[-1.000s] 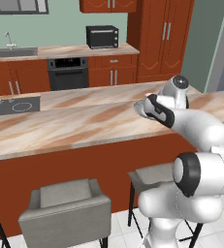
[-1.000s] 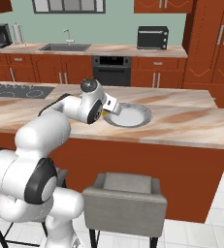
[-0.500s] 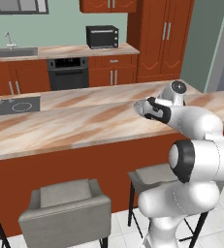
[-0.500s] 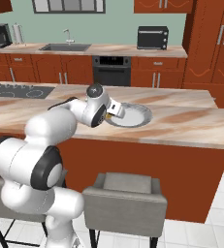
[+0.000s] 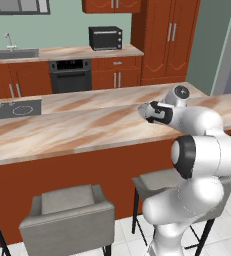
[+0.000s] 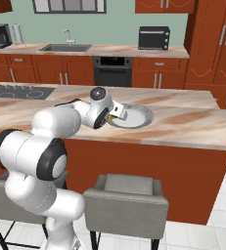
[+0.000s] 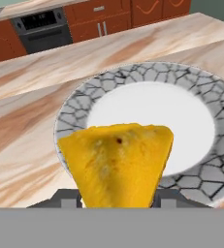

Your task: Take the cheese, chicken drumstick, and bell pepper from the fridge and place them on the plate on the dining counter to create an appetizer plate.

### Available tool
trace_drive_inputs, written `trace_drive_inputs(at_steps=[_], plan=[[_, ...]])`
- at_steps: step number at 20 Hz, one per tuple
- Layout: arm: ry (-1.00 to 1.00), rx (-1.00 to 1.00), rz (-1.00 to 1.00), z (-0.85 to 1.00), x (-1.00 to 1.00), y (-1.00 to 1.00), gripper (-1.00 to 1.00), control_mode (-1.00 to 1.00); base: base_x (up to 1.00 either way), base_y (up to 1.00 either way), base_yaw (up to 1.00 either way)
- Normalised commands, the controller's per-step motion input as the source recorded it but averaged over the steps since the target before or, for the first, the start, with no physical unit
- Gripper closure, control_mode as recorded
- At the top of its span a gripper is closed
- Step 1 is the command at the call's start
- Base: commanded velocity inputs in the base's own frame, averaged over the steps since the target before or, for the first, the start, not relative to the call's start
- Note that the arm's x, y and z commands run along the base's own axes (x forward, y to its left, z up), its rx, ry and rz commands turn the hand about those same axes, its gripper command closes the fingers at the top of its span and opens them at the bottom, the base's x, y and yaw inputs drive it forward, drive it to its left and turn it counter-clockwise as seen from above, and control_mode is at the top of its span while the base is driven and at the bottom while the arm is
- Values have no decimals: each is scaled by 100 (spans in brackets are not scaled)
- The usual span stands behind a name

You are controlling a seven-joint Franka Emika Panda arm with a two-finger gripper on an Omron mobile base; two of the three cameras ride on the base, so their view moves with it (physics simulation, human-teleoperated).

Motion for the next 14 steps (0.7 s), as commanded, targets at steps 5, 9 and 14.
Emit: trace_drive_inputs(at_steps=[5, 9, 14], plan=[[2, 0, 0, -18, 22, 0, 100, -100, 0, 0, 0], [0, 0, 0, -15, 18, 0, 100, -100, 0, 0, 0], [0, 0, 0, -13, 15, 0, 100, -100, 0, 0, 0]])
